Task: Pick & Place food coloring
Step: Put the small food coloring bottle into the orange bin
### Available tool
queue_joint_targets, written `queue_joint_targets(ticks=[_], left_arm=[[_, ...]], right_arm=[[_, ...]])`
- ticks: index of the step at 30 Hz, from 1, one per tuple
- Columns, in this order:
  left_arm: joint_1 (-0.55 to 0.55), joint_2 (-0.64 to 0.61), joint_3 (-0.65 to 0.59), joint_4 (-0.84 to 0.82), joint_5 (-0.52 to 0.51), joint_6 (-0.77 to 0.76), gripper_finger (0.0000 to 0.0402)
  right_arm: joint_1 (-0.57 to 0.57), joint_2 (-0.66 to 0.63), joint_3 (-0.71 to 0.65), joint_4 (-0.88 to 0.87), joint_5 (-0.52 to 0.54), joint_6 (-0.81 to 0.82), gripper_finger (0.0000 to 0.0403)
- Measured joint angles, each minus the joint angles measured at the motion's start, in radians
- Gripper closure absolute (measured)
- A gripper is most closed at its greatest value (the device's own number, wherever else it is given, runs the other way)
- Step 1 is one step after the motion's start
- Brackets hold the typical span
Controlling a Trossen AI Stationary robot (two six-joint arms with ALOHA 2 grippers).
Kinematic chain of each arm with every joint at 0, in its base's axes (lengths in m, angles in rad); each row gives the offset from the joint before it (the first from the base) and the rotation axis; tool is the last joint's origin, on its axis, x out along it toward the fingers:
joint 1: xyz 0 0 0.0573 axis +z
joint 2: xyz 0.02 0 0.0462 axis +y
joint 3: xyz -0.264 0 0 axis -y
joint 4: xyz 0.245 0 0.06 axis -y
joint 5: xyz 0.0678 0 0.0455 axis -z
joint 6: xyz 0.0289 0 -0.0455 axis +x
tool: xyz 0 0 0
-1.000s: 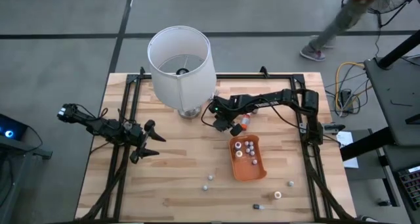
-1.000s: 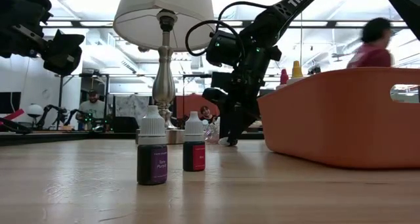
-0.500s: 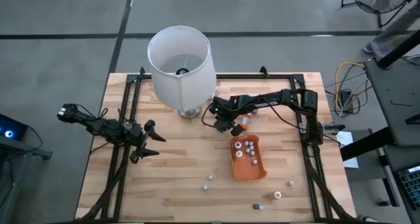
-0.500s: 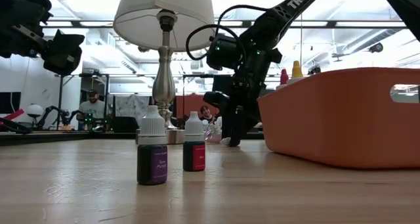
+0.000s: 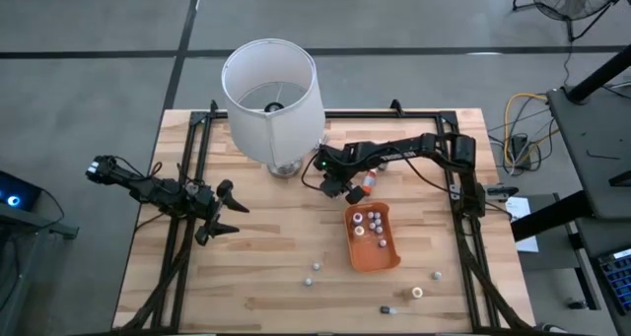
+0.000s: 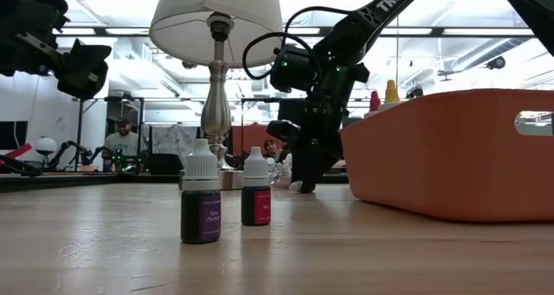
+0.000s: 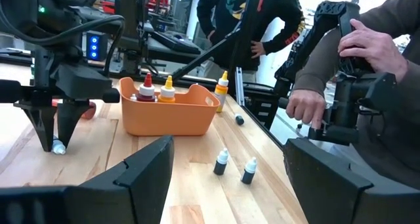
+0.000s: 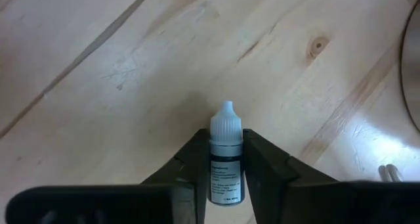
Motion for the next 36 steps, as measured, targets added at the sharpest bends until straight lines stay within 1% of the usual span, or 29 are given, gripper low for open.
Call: queue_joint_targets(ticks=[9,13,18,22,26,29,34,36], left_arm=[[0.000,0.000,0.000,0.000,0.000,0.000,0.0143],[0.000,0.000,0.000,0.000,0.000,0.000,0.0143],[0.000,0.000,0.000,0.000,0.000,0.000,0.0143],[0.000,0.000,0.000,0.000,0.000,0.000,0.0143],[0.000,0.000,0.000,0.000,0.000,0.000,0.0143],[0.000,0.000,0.000,0.000,0.000,0.000,0.0143],[0.000,0.000,0.000,0.000,0.000,0.000,0.0143],[0.000,0.000,0.000,0.000,0.000,0.000,0.0143]], right_arm=[[-0.022,-0.039,-0.003,-0.013,0.011,0.043,0.0342],[-0.027,-0.079,-0.005,-0.018,0.012,0.049,0.0342],[-0.030,-0.159,-0.025,-0.051,0.030,0.089,0.0342],[-0.030,-0.243,-0.053,-0.085,0.036,0.147,0.0342],[-0.027,-0.354,-0.104,-0.088,0.040,0.221,0.0343],[-0.016,-0.441,-0.151,-0.094,0.068,0.276,0.0343],[0.014,-0.601,-0.238,-0.127,0.092,0.406,0.0343],[0.032,-0.664,-0.276,-0.142,0.118,0.472,0.0343]])
